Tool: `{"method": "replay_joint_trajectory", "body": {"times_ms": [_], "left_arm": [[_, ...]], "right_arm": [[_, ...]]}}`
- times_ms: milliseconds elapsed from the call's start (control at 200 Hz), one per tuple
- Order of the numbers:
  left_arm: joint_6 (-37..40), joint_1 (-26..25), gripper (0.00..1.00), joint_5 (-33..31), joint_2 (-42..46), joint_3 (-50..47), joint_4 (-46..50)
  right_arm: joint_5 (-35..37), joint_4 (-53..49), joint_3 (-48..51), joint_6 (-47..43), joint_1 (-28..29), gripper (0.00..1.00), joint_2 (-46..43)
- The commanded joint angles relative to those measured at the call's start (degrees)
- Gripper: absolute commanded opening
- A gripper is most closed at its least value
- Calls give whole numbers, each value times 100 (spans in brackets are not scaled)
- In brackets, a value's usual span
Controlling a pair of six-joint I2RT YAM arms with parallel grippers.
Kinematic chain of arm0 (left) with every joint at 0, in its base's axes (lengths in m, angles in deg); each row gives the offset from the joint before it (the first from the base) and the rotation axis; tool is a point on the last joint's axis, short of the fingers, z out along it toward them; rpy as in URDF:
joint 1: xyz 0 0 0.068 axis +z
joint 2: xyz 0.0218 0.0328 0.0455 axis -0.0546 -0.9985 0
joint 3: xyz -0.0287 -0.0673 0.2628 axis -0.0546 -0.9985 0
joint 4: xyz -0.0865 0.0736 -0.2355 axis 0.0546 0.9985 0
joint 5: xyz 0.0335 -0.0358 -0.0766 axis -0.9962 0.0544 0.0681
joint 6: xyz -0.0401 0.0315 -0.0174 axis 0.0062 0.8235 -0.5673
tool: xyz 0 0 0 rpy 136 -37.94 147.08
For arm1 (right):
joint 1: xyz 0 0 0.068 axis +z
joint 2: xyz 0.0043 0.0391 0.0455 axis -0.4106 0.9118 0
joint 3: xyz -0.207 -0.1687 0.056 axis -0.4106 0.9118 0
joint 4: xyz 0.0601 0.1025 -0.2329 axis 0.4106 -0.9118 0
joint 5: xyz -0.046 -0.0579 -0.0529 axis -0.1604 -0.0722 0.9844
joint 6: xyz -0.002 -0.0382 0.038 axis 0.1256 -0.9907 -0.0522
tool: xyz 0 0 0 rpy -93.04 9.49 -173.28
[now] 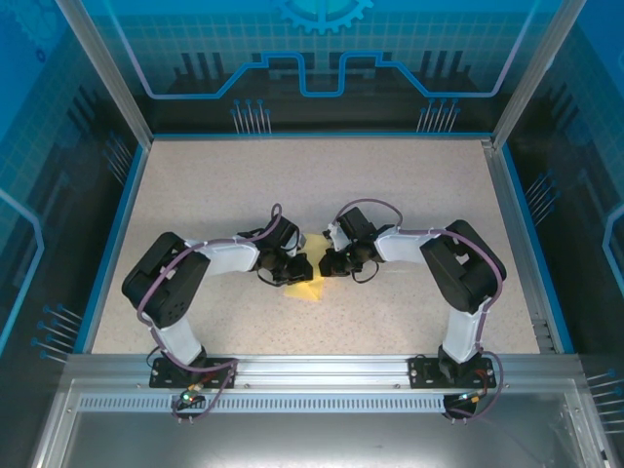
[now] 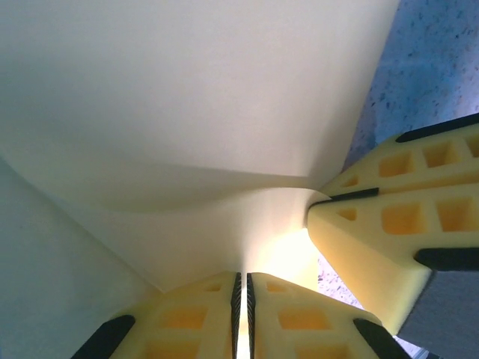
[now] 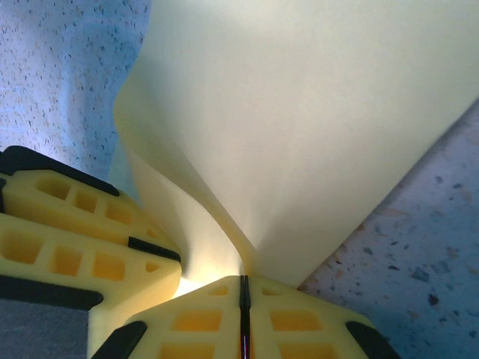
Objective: Fold a paper plane with a square sheet of paper (pick it up from the middle)
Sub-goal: Fold the triangle a second time at the center of the table.
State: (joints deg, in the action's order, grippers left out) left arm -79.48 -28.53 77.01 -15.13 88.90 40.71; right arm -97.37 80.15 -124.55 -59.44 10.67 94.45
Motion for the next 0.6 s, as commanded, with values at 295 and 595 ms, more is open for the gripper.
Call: {"method": "replay_joint_trajectory", "body": {"times_ms": [295,595], "left_arm": [[77,41,16,-75,-49,92,250],[12,37,15,-135,-58,62,296]], "right_arm": [[29,-164,-241,-31,85,9,167],[267,-131,-126,106,16,20,-215]]}}
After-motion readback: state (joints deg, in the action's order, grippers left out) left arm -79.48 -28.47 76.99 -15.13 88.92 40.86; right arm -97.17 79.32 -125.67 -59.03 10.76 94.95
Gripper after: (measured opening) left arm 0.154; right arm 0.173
